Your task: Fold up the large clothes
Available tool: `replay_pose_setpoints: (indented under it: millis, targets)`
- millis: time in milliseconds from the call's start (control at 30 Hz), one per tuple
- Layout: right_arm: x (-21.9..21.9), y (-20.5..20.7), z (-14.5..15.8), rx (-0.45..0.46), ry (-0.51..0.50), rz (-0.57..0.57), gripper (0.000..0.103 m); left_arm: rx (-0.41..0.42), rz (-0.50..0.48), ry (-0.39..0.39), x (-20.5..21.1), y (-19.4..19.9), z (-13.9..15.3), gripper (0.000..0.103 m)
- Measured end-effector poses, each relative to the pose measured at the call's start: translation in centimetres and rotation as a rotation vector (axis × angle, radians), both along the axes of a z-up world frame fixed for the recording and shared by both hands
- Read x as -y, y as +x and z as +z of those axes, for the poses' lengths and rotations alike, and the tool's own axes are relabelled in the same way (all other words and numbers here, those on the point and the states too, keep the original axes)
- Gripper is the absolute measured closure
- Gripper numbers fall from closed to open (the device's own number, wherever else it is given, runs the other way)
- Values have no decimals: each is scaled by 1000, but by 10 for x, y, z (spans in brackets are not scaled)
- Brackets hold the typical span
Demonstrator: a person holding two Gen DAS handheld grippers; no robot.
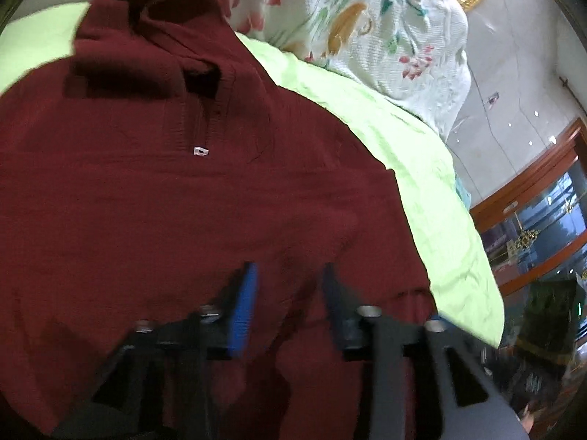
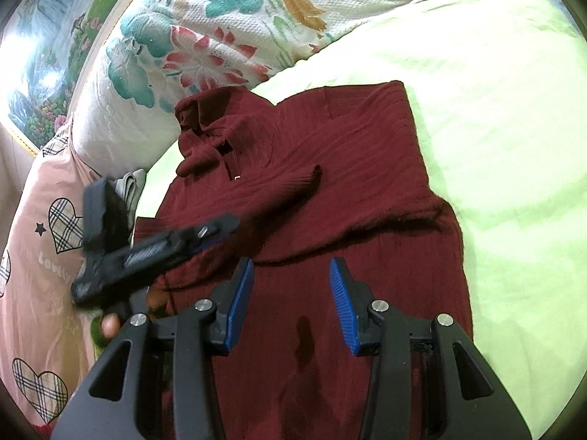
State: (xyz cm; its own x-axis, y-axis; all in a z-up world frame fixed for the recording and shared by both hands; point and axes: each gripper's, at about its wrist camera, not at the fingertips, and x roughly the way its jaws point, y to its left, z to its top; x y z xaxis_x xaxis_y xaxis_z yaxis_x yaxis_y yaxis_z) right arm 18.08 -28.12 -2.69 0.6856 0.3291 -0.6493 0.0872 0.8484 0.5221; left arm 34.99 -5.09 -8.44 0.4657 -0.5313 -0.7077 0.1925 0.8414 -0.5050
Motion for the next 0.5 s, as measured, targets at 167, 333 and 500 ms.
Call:
replay_pose_setpoints:
  millis: [167,333,500]
  targets:
    - [3,20,0,6,8,6,59,92,80,112,-45,-58,18,45]
    - [7,54,-8,-31,1,13,59,97,296,264,-126,-107,14,45]
    - [0,87,-27,-74,1,16,59,20,499,320,-199,-125,-4,45]
